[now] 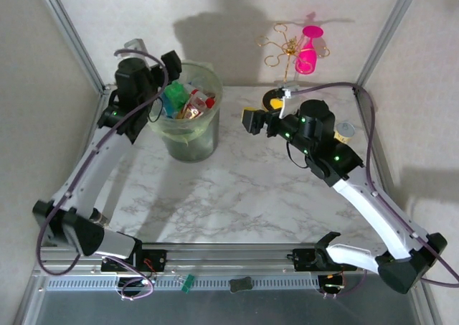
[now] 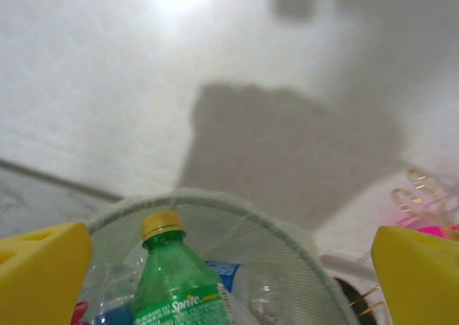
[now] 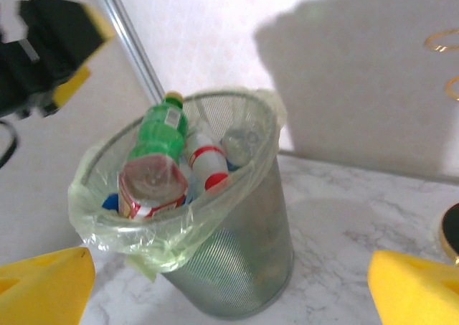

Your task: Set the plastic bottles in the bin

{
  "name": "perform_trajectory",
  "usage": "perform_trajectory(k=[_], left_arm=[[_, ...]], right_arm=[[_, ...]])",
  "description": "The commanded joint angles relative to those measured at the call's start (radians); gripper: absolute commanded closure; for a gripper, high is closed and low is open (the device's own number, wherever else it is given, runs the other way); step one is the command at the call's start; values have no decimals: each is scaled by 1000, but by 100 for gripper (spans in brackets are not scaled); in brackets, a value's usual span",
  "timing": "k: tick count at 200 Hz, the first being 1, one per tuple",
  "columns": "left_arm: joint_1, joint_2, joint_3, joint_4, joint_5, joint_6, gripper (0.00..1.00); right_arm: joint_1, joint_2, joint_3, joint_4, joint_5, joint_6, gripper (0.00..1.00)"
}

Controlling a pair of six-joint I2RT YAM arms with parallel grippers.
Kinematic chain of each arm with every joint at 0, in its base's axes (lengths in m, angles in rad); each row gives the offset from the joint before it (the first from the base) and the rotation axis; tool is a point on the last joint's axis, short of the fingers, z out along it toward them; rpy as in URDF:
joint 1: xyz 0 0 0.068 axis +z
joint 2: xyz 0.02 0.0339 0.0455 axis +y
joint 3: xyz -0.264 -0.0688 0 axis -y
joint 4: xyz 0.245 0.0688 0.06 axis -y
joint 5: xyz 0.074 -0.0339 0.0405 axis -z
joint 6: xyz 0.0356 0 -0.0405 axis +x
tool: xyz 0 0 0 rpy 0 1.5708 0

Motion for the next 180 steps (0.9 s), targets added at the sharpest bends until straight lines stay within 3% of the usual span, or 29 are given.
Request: perform_trajectory(k=[1,13,27,41,81,110,117,137,155,180], left_arm=[[-23,-141,-92,64,27,50,0],[-26,-242,-188,135,34,55,0],[-32,-357,-289,203,25,75,0],[-32,-470,-386,238,-48,70,0],[-32,-770,-734,353,-336,0,0],[-27,-816,-846,212,-476,24,0],[-25,-810,-872,206,-465,71,0],[-20,-781,-987,289,-248,278,0],[-14,-774,-1093,365,-194,201,0],[-5,-790,-1325,704,-232,182,1]], right_arm=[[-4,-79,-35,53,15,-109,1],[-4,-149,-100,129,16,-157,1],[-4,-216,-155,176,130,-166,1],[-4,-271,-211,197,236,-191,1],[-5,-428,-398,298,356,-327,1],[-5,-537,-564,397,475,-302,1],[-5,-563,-604,424,489,-302,1],[-5,-614,-719,519,521,-350,1],[-8,-634,-817,658,518,-450,1],[-37,-609,-944,894,531,-553,1]])
